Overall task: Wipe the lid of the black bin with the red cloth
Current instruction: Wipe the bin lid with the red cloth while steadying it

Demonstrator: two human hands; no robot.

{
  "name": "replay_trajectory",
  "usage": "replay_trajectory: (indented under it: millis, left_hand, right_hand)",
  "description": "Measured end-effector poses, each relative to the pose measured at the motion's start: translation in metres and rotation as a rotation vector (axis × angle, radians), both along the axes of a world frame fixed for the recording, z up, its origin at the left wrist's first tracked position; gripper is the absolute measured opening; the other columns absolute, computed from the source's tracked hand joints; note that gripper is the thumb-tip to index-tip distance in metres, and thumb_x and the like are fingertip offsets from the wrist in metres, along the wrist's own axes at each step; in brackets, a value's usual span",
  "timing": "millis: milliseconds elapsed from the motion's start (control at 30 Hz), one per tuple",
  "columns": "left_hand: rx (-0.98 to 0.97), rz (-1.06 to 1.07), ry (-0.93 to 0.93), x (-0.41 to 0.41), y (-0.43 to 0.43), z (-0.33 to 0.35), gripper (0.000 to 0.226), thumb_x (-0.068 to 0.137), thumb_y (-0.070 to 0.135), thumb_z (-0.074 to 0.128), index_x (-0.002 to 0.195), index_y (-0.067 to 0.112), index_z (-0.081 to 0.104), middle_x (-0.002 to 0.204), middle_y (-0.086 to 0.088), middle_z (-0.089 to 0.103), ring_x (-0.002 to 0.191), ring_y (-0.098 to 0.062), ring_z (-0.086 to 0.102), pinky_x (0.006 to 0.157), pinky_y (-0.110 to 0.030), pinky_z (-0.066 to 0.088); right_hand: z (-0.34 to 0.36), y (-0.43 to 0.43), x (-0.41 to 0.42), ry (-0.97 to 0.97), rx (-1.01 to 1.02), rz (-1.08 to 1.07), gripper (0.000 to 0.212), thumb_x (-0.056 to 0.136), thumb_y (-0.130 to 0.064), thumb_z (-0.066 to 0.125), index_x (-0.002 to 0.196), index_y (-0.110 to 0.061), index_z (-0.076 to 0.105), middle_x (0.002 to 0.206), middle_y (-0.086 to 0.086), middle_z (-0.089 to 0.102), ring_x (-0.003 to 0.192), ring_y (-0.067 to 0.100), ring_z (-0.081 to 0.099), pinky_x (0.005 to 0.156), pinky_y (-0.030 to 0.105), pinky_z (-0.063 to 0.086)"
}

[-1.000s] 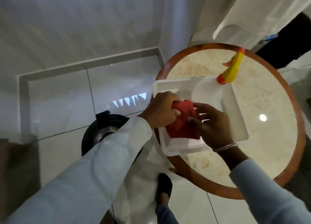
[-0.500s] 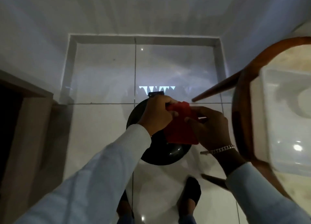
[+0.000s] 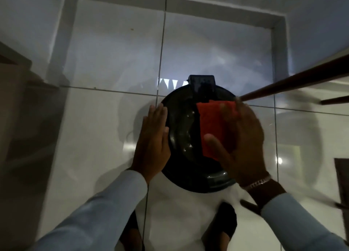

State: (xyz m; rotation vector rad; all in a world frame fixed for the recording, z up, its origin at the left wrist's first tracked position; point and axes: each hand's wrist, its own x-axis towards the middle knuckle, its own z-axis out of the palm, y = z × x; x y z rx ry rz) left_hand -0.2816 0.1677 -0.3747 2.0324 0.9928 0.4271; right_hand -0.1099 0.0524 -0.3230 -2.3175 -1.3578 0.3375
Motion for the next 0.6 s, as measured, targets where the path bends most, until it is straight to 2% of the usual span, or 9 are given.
replay_trajectory:
  millis: [100,300,367,467,500,600]
  left_hand:
    - [0.090,-0.041,-0.016,0.008,0.005,-0.010,0.049,0.099,0.016,0.030,0.147,0.005,0.022,0.157,-0.012,0.019,0.149,-0.025,0.007,0.123,-0.038,0.003]
    - [0.203,-0.166,-0.006,0.016,0.013,-0.018,0.051,0.097,0.020,0.031,0.145,0.002,0.026,0.155,-0.015,0.026,0.147,-0.027,0.020,0.122,-0.035,0.011]
    - [0.221,-0.173,-0.007,0.016,0.014,-0.018,0.050,0.098,0.020,0.030,0.145,0.003,0.026,0.154,-0.014,0.026,0.146,-0.027,0.021,0.122,-0.037,0.014]
    - [0.237,-0.169,-0.002,0.016,0.014,-0.018,0.050,0.099,0.024,0.027,0.145,0.005,0.024,0.155,-0.012,0.025,0.147,-0.026,0.020,0.122,-0.038,0.016]
    - [0.237,-0.169,0.001,0.016,0.013,-0.018,0.050,0.099,0.024,0.027,0.145,0.006,0.024,0.154,-0.012,0.025,0.146,-0.026,0.020,0.122,-0.039,0.016]
    - [0.227,-0.172,0.032,0.016,0.013,-0.016,0.050,0.098,0.022,0.027,0.145,0.003,0.025,0.154,-0.016,0.026,0.146,-0.029,0.022,0.120,-0.047,0.022]
  right_hand:
    - [-0.025,0.006,-0.006,-0.153,-0.152,0.096,0.067,0.087,-0.060,0.041,0.146,-0.028,0.034,0.160,0.006,0.027,0.148,0.034,0.020,0.112,0.065,0.024]
    - [-0.040,0.006,-0.007,-0.190,0.057,0.050,0.050,0.091,-0.038,0.046,0.136,-0.017,0.050,0.147,0.012,0.048,0.141,0.037,0.035,0.111,0.063,0.030]
    - [-0.037,0.011,-0.009,-0.148,0.115,-0.064,0.047,0.092,-0.031,0.045,0.136,-0.014,0.050,0.145,0.013,0.051,0.140,0.031,0.037,0.113,0.060,0.031]
    - [-0.033,0.038,-0.009,-0.038,0.141,-0.331,0.047,0.094,-0.031,0.040,0.137,-0.013,0.049,0.145,0.011,0.051,0.140,0.028,0.039,0.115,0.057,0.032]
    - [-0.032,0.046,-0.009,-0.049,0.114,-0.326,0.047,0.094,-0.031,0.041,0.137,-0.015,0.049,0.146,0.010,0.051,0.140,0.028,0.039,0.115,0.056,0.031]
    - [-0.037,0.042,-0.013,-0.150,0.045,-0.080,0.045,0.093,-0.031,0.047,0.136,-0.017,0.051,0.149,0.009,0.047,0.143,0.031,0.034,0.118,0.056,0.026]
